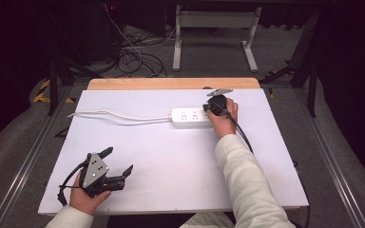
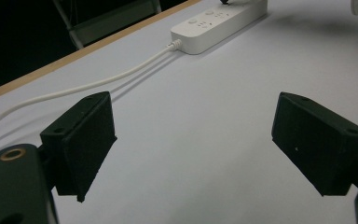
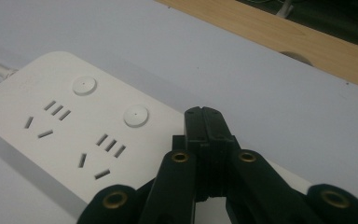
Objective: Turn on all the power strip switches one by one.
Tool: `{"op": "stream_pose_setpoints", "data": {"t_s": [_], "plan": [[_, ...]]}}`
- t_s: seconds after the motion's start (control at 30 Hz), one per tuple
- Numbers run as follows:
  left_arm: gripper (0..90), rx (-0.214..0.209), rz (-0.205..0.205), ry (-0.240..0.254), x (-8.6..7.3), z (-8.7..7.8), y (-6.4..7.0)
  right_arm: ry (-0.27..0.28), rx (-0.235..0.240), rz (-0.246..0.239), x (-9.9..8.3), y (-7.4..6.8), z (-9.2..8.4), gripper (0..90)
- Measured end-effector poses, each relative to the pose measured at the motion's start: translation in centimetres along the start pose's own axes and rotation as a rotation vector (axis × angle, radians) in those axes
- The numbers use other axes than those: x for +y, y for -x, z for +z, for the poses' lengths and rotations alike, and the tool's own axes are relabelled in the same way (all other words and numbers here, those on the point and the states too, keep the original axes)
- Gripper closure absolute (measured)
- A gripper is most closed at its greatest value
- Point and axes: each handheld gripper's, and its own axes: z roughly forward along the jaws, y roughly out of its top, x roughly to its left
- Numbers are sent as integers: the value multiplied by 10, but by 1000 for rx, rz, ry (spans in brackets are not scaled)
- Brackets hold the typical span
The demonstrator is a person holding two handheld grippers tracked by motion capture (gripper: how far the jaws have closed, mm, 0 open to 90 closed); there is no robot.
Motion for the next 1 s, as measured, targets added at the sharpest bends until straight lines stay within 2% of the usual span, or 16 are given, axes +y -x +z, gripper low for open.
{"op": "stream_pose_setpoints", "data": {"t_s": [0.13,0.5,0.57,0.6,0.67,0.7,0.8,0.87,0.93,1.0], "plan": [[138,2,1,1,0,0,0,-1,-10,-18,0,-2,1,900],[138,0,0,-3,0,0,0,-3,-36,-6,-2,-6,2,900],[138,-1,-1,-4,0,0,0,-1,-8,17,-3,-6,2,900],[138,2,3,-1,0,0,0,0,-11,19,-3,-6,2,900],[138,2,2,-2,0,0,0,-17,-55,-36,-1,-11,3,900],[138,2,2,-2,0,0,0,-19,-75,-48,-1,-14,4,900],[138,-1,2,-2,0,-1,1,-17,-71,9,-1,-13,4,900],[138,-1,5,0,0,-1,1,-19,-83,13,-2,-13,3,900],[138,0,5,0,0,-1,1,-4,-66,67,-5,-9,2,900],[138,-3,-1,2,0,-2,0,-23,-57,58,-1,-8,2,900]]}}
